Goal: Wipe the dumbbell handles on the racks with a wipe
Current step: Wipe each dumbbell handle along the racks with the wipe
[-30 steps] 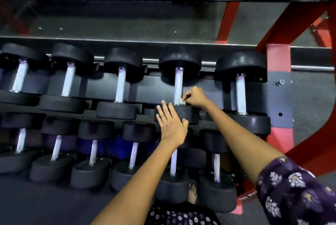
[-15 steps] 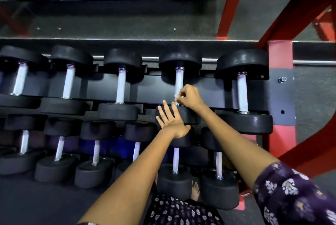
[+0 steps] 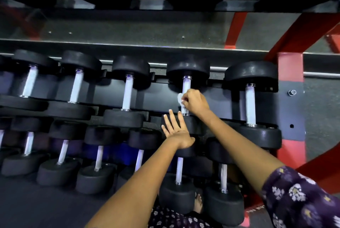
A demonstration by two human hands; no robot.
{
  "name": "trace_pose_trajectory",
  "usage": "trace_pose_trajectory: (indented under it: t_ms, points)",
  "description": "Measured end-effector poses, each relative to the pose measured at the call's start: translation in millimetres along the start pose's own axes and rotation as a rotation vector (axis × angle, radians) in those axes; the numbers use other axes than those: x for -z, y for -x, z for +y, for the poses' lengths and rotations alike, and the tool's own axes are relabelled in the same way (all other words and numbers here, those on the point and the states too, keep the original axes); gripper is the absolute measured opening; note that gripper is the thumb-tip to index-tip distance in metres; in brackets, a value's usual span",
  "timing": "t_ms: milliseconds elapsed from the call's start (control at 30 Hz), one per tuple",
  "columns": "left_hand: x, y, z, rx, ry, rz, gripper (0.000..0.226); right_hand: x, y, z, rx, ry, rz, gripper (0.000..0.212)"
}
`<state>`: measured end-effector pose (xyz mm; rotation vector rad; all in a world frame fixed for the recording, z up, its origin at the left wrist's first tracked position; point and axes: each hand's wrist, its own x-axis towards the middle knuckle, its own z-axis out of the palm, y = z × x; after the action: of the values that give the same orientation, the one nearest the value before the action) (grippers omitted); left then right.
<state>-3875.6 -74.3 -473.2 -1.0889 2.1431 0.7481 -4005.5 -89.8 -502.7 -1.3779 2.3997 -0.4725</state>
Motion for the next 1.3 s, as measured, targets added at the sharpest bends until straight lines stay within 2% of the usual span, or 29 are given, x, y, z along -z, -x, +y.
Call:
trace_pose_trajectory:
  t_ms: [67, 233, 333, 400, 600, 767, 900, 967, 1133, 1300]
  points:
    - [0.0, 0.4, 1.3, 0.002, -0.003, -0.007, 0.106, -1.9, 1.4, 0.5, 0.025, 0.007, -0.045, 0.018]
    - [0.7, 0.3, 1.9, -0.005, -0.024, 0.024, 0.112, 11.4, -32.5, 9.0, -0.058, -0.136, 0.083, 0.02]
    - [-3.9, 1.7, 0.4, -0.031, -0.013, 0.053, 0.105, -4.3, -13.4, 14.2, 0.077, -0.026, -0.055, 0.015]
    - [-6.1, 0.8, -2.1, -0.057, 0.004, 0.07, 0.099, -7.5, -4.4, 18.5, 0.113, -0.065, -0.086, 0.015]
    - [-9.2, 1.7, -6.6, -0.122, 0.068, 0.143, 0.084, 10.4, -41.9, 10.3, -0.183, -0.334, 0.172, 0.018]
    - [-13.7, 3.2, -6.5, -0.132, 0.048, 0.187, 0.081, -1.6, -10.9, 12.3, -0.077, -0.289, 0.076, 0.015]
    - [-6.4, -3.0, -16.1, -0.2, 0.042, 0.258, 0.082, 7.9, -36.7, 14.2, -0.202, -0.399, 0.186, 0.018]
    - [-2.8, -4.3, -16.2, -0.194, 0.036, 0.234, 0.083, 6.7, -35.8, 12.8, -0.241, -0.428, 0.234, 0.018]
    - [8.9, -5.2, -8.2, -0.095, -0.106, 0.028, 0.087, -13.4, -4.4, 16.4, -0.146, -0.39, 0.157, 0.017]
    - [15.0, -6.1, -4.1, -0.052, -0.097, -0.048, 0.09, 4.7, -40.4, 10.1, -0.279, -0.512, 0.266, 0.018]
